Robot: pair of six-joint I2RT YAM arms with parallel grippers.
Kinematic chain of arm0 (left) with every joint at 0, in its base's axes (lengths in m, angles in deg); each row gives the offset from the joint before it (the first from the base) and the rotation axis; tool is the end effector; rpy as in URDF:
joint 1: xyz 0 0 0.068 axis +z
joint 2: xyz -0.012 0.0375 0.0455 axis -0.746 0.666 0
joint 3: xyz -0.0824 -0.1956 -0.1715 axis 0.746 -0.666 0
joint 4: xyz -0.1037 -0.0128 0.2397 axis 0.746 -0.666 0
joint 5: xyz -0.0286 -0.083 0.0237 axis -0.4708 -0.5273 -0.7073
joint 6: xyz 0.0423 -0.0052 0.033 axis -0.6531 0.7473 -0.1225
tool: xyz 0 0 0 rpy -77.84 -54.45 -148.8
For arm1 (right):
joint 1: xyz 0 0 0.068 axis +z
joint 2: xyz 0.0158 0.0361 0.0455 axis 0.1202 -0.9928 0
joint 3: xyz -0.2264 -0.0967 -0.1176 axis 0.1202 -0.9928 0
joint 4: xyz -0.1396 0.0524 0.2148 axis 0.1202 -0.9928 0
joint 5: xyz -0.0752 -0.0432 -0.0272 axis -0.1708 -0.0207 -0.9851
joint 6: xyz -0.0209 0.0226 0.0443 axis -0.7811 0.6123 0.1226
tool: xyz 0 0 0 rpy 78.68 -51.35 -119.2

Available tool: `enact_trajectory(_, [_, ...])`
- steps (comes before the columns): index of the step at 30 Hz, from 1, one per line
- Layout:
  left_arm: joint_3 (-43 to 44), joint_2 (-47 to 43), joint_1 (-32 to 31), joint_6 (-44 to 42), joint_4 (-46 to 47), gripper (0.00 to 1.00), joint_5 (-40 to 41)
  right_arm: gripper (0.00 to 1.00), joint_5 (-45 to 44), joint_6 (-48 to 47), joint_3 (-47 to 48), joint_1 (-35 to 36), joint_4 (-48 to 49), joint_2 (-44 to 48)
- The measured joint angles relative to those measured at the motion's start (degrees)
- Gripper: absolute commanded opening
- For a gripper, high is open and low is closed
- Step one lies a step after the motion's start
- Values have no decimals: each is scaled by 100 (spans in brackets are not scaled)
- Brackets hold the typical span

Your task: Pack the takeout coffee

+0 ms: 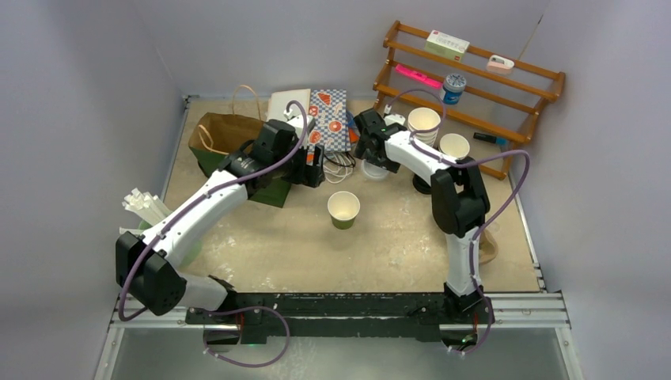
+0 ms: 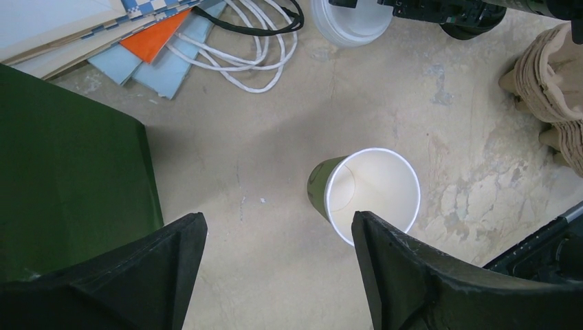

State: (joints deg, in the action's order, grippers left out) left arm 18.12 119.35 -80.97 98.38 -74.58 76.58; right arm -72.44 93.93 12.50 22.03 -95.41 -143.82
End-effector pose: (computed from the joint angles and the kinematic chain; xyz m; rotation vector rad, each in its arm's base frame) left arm 0.2531 -0.1652 0.3314 0.3136 2.3190 -0.5296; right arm 0.4001 0.2023 0.2174 0.5894 2.3280 -0.0122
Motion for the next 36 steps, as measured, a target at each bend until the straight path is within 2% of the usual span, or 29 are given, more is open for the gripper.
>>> enact_trajectory(7, [-166,-90,0,-22,0,82,116,98,46,2,46,0,13,-195])
enact_trajectory(20, [-216,-173,0,-216,20,82,205,87,59,79,46,0,48,-221])
enact_trajectory(34, [-227,-173,0,-210,46,82,195,87,68,101,275,0,-111,-94])
enact_trajectory(36, [-240,-173,0,-205,52,82,190,90,85,101,282,0,-122,-24])
